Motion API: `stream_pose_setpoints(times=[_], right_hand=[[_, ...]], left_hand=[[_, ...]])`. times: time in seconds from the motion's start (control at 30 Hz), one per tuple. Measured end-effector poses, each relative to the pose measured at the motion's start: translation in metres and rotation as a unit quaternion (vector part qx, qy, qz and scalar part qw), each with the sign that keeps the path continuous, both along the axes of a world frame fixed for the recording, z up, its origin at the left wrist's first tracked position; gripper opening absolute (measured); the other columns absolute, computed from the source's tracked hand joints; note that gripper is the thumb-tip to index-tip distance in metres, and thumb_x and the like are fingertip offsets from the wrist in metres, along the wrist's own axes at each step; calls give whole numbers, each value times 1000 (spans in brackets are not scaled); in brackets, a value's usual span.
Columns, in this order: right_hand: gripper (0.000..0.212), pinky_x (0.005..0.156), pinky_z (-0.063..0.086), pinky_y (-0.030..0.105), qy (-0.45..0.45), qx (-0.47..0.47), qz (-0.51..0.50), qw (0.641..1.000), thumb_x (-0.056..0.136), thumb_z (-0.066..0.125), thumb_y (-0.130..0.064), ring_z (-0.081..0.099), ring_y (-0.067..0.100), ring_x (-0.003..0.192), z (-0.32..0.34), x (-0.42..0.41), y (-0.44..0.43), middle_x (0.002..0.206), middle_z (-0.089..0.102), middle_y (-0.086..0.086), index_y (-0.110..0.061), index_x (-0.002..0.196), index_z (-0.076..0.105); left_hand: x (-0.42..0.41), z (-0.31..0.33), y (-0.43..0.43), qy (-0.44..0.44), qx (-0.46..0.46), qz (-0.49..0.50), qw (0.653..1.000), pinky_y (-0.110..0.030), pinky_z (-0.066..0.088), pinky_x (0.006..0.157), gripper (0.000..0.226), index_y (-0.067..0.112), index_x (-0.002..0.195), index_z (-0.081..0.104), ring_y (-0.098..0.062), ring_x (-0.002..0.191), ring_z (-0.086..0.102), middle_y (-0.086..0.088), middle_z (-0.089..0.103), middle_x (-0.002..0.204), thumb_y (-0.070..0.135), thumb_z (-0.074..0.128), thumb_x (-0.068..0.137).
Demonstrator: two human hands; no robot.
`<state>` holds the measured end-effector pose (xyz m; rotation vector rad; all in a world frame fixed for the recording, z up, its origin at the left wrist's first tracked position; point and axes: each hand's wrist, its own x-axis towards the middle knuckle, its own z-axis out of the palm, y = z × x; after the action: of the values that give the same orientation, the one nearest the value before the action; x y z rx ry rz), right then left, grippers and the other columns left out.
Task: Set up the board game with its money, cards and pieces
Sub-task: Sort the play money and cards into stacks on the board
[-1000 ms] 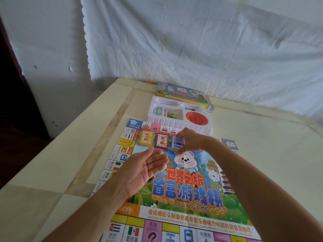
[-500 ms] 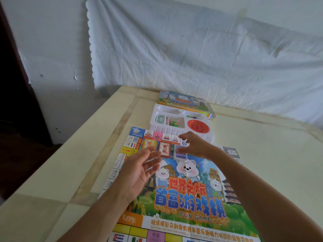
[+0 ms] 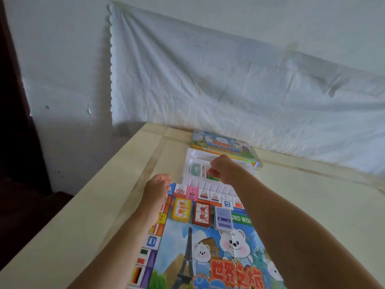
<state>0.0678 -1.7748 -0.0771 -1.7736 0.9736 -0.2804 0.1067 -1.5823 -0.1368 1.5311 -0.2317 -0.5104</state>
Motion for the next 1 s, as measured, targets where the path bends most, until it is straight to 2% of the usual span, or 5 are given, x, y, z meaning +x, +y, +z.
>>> stream_pose_setpoints(times=[0.17,0.37,0.5,0.83,1.0], right_hand=[[16,57,38,25,100,-8,-39,994,95,47,-4,38,15,55,1,20,-4,74,41,11,-3,80,44],[18,80,43,30,176,-71,25,982,97,48,-15,46,19,68,0,41,4,88,49,12,1,106,48],[43,98,41,35,209,-99,39,972,99,46,-19,52,27,110,1,50,12,131,49,18,2,135,39],[58,107,37,39,237,-54,34,970,94,56,-21,49,30,118,1,53,14,129,49,20,1,141,31],[48,99,44,32,230,-47,15,972,91,61,-21,51,22,93,-1,60,11,104,52,13,0,130,43]], left_hand=[[7,-17,0,9,-20,10,1000,-28,47,89,29,10,110,58,-18,101,61,-6,65,105,5,33,99],[10,-20,0,34,-63,20,997,-28,47,90,27,7,109,58,-20,102,61,-8,65,105,1,34,98],[12,-20,0,44,-66,17,997,-29,48,91,29,7,110,58,-20,103,62,-9,65,105,0,34,97],[11,-21,1,41,-60,8,997,-30,47,95,28,11,107,58,-17,103,61,-4,65,105,3,33,99],[11,-20,1,34,-58,10,998,-30,47,94,25,15,101,57,-17,102,60,-3,64,104,6,34,99]])
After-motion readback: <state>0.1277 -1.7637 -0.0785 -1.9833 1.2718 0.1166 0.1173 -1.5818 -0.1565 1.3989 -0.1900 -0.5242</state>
